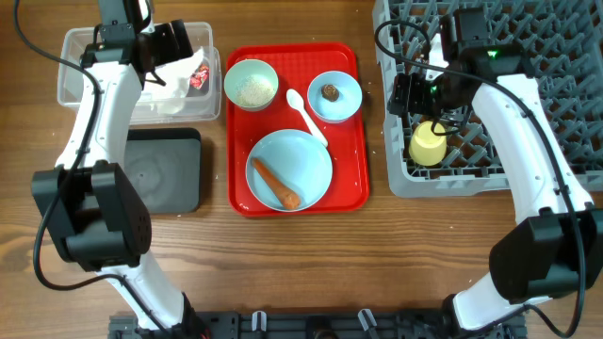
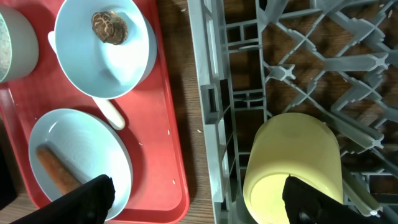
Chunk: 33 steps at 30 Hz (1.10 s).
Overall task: Sort waste into correct bins and load items into the dishwasher rack
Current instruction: 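Reach left gripper to the carrot on the blue plate and grasp it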
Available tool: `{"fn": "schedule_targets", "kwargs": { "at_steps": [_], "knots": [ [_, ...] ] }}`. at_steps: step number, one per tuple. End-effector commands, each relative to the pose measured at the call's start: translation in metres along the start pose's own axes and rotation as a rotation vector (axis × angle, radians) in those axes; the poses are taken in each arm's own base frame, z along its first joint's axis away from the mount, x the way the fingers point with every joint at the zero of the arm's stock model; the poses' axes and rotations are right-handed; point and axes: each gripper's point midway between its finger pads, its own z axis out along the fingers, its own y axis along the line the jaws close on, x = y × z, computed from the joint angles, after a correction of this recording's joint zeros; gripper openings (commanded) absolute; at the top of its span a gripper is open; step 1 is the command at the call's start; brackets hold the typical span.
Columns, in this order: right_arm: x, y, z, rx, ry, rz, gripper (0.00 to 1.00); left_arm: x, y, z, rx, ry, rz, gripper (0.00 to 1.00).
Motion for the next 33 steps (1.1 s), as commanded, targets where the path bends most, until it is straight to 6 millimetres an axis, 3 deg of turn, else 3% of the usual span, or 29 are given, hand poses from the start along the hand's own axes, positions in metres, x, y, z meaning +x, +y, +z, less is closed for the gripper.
{"fn": "schedule_targets", "kwargs": {
  "at_steps": [1, 3, 5, 8, 10, 12, 17, 23, 26, 28, 30, 33],
  "knots": [
    [-0.001, 0.005, -0.009, -0.016, -0.02, -0.028, 0.9, -0.01, -0.002, -0.016, 0.01, -0.027, -0.019, 1.0],
    [-0.001, 0.005, -0.009, -0.017, -0.023, -0.028, 0.9, -0.003, -0.022, -0.037, 0.087, 0.013, -0.013, 1.0],
    [-0.001, 0.005, -0.009, -0.017, -0.023, -0.028, 0.9, 0.039, -0.069, -0.075, 0.278, 0.192, 0.0, 1.0],
    [-0.002, 0.005, -0.009, -0.017, -0.025, -0.028, 0.9, 0.12, -0.106, -0.104, 0.316, 0.513, 0.007, 1.0],
    [-0.002, 0.005, -0.009, -0.017, -0.026, -0.028, 0.9, 0.182, -0.126, -0.108, 0.232, 0.685, -0.015, 1.0],
    [-0.001, 0.005, -0.009, -0.016, -0.023, -0.027, 0.9, 0.226, -0.14, -0.105, 0.178, 0.763, -0.027, 1.0],
    [-0.002, 0.005, -0.009, -0.017, -0.024, -0.028, 0.9, 0.307, -0.156, -0.089, 0.094, 0.828, -0.113, 0.98],
    [-0.001, 0.005, -0.009, -0.017, -0.023, -0.026, 0.91, 0.321, -0.139, -0.064, 0.004, 0.718, -0.119, 0.91],
    [-0.001, 0.005, -0.009, -0.017, -0.023, -0.024, 0.9, 0.328, -0.137, -0.056, 0.018, 0.696, -0.121, 0.7],
    [-0.001, 0.005, -0.009, -0.017, -0.022, -0.024, 0.9, 0.329, -0.134, -0.055, 0.011, 0.694, -0.117, 0.4],
    [-0.001, 0.005, -0.009, -0.019, -0.022, -0.024, 0.9, 0.329, -0.134, -0.055, 0.01, 0.694, -0.117, 0.19],
    [-0.001, 0.006, -0.009, -0.024, -0.021, -0.025, 0.9, 0.325, -0.134, -0.056, 0.017, 0.69, -0.127, 0.17]
  ]
}}
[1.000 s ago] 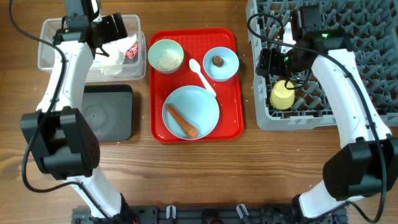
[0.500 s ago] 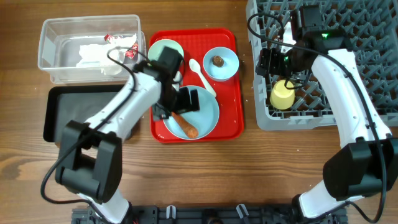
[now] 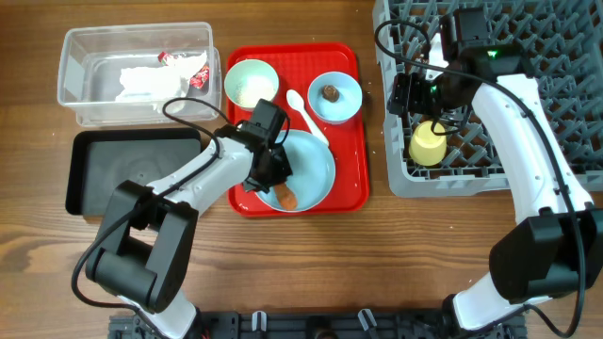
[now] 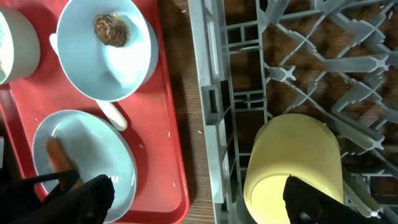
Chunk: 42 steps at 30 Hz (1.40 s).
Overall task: Sort waste into correct bins and load items into the dishwasher rack
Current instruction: 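Reach left gripper to the carrot on the blue plate and grasp it, then move the carrot with left gripper onto the black tray and release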
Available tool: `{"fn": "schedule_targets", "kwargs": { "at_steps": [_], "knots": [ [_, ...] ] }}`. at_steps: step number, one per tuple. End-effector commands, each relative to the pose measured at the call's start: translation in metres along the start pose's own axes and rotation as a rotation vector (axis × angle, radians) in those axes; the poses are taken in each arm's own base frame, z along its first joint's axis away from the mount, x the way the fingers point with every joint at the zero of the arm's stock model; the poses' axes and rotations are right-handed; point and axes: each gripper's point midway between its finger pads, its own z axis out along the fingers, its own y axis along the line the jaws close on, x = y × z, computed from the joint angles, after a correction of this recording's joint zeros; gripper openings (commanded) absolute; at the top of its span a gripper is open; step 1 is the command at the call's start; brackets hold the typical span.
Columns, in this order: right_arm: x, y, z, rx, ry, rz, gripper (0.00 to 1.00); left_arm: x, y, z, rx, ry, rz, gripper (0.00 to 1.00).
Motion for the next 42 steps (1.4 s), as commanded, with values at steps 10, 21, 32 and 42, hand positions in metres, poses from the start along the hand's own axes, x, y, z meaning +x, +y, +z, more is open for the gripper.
{"fn": "schedule_targets", "kwargs": {
  "at_steps": [10, 21, 32, 42],
  "knots": [
    [0.0, 0.008, -0.009, -0.034, -0.015, -0.027, 0.91, -0.056, -0.011, -0.128, 0.143, -0.107, 0.112, 0.12],
    [0.037, 0.091, 0.002, -0.191, 0.069, -0.224, 0.91, -0.04, 0.154, -0.18, -0.249, -0.071, -0.185, 0.1],
    [0.072, 0.116, 0.083, -0.089, 0.137, -0.328, 0.91, -0.07, 0.254, -0.129, -0.283, -0.25, -0.51, 0.08],
    [0.101, 0.116, 0.132, -0.122, 0.235, -0.352, 0.89, -0.086, 0.282, -0.113, -0.281, -0.351, -0.57, 0.08]
  ]
}}
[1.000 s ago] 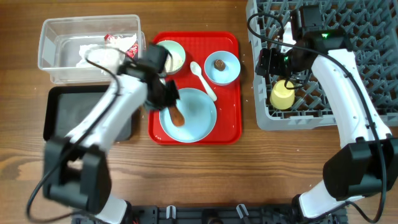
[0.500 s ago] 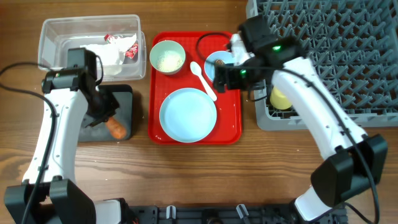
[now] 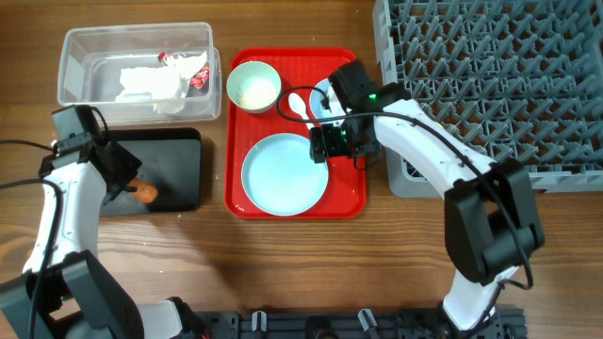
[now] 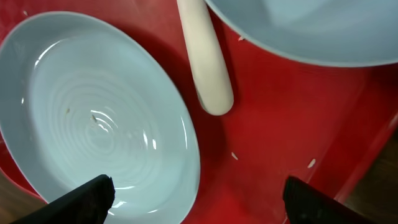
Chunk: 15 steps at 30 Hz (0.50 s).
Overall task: Sort waste into correct bins and load items into the dishwasher rack
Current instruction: 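Move the carrot with left gripper onto the black tray and release, then grasp the blue plate rim with right gripper and lift it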
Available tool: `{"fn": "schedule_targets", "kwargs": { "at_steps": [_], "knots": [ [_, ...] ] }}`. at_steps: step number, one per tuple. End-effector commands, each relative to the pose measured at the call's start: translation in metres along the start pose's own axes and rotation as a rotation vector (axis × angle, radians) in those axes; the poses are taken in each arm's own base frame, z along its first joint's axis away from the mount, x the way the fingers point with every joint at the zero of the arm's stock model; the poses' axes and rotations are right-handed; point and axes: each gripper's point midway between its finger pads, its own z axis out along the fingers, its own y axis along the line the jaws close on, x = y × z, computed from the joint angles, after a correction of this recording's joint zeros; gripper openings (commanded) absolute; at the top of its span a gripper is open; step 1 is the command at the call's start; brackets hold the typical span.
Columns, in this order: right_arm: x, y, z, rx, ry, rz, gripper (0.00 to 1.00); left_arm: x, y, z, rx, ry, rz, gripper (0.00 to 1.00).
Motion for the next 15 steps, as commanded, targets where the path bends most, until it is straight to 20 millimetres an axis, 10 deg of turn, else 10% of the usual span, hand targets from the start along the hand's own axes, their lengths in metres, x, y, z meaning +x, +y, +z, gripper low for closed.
{"fn": "schedule_targets", "kwargs": {
  "at_steps": [1, 9, 15],
  "knots": [
    [0.011, 0.012, 0.016, -0.019, 0.047, -0.053, 0.89, 0.003, 0.005, 0.009, -0.031, 0.016, -0.013, 0.08],
    [0.017, 0.016, 0.04, 0.031, 0.072, -0.111, 0.8, 0.028, 0.013, 0.055, -0.106, 0.152, 0.005, 0.15],
    [0.015, 0.002, 0.051, 0.101, 0.071, -0.112, 0.56, 0.035, 0.016, 0.064, -0.124, 0.185, 0.01, 0.38]
  ]
}}
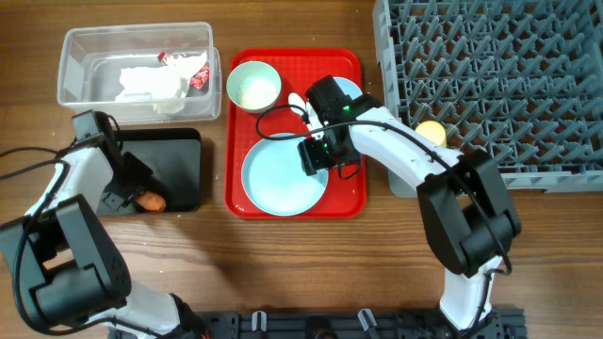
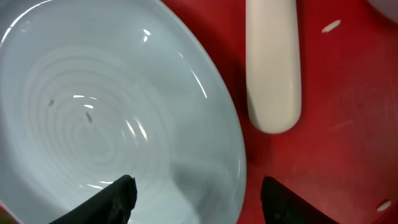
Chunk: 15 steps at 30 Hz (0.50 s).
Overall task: Sort waste into correct bins and load items into the dishwasher rack
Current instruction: 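Grasp the blue plate rim with right gripper and lift it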
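The light-blue plate (image 1: 278, 177) lies bare on the red tray (image 1: 350, 193). My right gripper (image 1: 317, 156) is open and low over the plate's right side. In the right wrist view its fingers (image 2: 118, 198) straddle the plate (image 2: 106, 106) rim, with the white spoon (image 2: 273, 74) just beyond. An orange carrot piece (image 1: 149, 200) lies at the front-left corner of the black tray (image 1: 170, 160). My left gripper (image 1: 129, 186) is right beside it, and its jaws are too small to read. A yellow cup (image 1: 431, 132) sits in the grey dishwasher rack (image 1: 509, 85).
A bowl with rice (image 1: 252, 87) and a blue bowl (image 1: 350, 90), partly under my right arm, stand at the back of the red tray. The clear bin (image 1: 85, 42) at back left holds paper and wrappers. Bare wood runs along the front.
My right gripper has shifted left and lower, from beside the spoon's tip to astride the plate's right rim. The left arm has swung nearer the black tray, and the carrot lies slightly further forward.
First my left gripper was at the clear bin, my right was in the rack by the yellow cup, and the carrot lay on the plate. Then the left gripper was on the carrot. Later the carrot was at the black tray and my right gripper over the red tray.
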Available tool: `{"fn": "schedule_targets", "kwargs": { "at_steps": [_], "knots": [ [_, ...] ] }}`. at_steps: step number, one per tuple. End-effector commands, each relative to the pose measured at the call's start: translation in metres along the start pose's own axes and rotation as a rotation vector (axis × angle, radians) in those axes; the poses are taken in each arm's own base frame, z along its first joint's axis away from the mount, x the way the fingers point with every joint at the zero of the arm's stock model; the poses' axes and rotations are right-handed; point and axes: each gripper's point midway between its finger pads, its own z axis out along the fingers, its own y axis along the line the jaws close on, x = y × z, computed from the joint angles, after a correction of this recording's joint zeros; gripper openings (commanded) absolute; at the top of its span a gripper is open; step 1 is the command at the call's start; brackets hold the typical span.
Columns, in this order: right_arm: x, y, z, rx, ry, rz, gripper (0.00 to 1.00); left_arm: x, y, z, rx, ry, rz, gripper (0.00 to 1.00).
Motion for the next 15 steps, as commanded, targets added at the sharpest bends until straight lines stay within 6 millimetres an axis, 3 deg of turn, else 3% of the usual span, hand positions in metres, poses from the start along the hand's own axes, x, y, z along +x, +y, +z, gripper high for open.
{"fn": "schedule_targets", "kwargs": {
  "at_steps": [1, 4, 6, 9, 13, 15],
  "knots": [
    [0.007, -0.015, 0.019, 0.065, 0.037, 0.0, 0.49, 0.004, 0.006, 0.008, -0.031, 0.02, -0.002, 0.51],
    [0.009, -0.017, 0.025, 0.07, 0.052, -0.005, 0.45, 0.007, 0.007, 0.007, -0.037, 0.031, 0.0, 1.0],
    [0.01, -0.018, 0.027, 0.07, 0.058, -0.017, 0.35, 0.009, 0.009, 0.007, -0.042, 0.039, 0.001, 1.0],
    [0.009, -0.018, 0.028, 0.07, 0.056, -0.022, 0.04, 0.008, 0.008, 0.006, -0.04, 0.037, 0.0, 1.0],
    [0.006, -0.019, 0.022, 0.069, 0.045, 0.012, 0.04, -0.002, 0.004, -0.013, -0.044, 0.052, 0.002, 1.0],
    [0.0, -0.019, 0.007, 0.065, 0.019, 0.022, 0.04, -0.01, -0.004, -0.033, -0.023, 0.069, 0.002, 1.0]
  ]
}}
